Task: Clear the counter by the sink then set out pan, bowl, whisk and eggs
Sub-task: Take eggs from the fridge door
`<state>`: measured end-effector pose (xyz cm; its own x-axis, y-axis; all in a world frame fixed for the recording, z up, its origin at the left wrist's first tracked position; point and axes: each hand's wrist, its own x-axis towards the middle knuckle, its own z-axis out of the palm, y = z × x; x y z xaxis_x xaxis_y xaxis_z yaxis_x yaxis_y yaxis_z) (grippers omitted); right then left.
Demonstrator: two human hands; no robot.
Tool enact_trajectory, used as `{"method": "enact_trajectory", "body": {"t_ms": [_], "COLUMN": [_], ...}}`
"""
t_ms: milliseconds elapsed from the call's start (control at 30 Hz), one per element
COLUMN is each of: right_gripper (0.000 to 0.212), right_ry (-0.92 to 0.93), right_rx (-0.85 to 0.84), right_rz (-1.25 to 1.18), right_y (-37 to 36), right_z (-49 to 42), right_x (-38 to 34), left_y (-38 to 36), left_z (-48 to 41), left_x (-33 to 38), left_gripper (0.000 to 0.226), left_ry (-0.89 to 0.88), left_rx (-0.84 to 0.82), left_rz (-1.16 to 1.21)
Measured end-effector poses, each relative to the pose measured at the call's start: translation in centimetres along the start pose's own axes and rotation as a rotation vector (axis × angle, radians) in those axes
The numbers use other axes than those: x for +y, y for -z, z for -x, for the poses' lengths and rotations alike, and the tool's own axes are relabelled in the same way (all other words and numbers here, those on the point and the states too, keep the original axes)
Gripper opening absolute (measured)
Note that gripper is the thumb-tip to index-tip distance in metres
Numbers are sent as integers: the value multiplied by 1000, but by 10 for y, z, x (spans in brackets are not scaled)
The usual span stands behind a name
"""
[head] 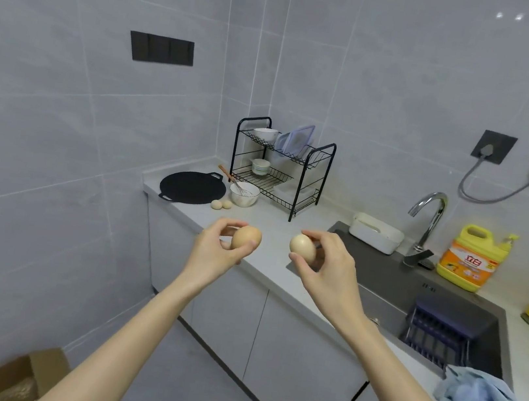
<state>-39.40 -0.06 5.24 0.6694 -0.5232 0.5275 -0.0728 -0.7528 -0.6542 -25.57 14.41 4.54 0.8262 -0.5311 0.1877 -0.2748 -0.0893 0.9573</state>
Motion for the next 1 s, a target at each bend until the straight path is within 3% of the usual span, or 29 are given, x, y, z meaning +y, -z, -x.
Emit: {"method": "enact_trajectory", "body": {"t_ms": [633,867,1000], "right_gripper": [35,33,21], "right_ry": [-156,-315,-460], "right_rx": [-359,-488,-507], "right_rz": [-110,-181,-243], "right_y": [-174,-242,-285], "right_z": [-250,-308,-332], "right_x": [206,244,258], "left_y": [-56,-50,-46], "left_z": [-280,-346,-383], "left_x": [-138,-188,-226], "left_gripper": [37,35,34], "left_ry": [247,321,364], "left_rx": [177,190,174], "left_rz": [-222,-256,-275]}}
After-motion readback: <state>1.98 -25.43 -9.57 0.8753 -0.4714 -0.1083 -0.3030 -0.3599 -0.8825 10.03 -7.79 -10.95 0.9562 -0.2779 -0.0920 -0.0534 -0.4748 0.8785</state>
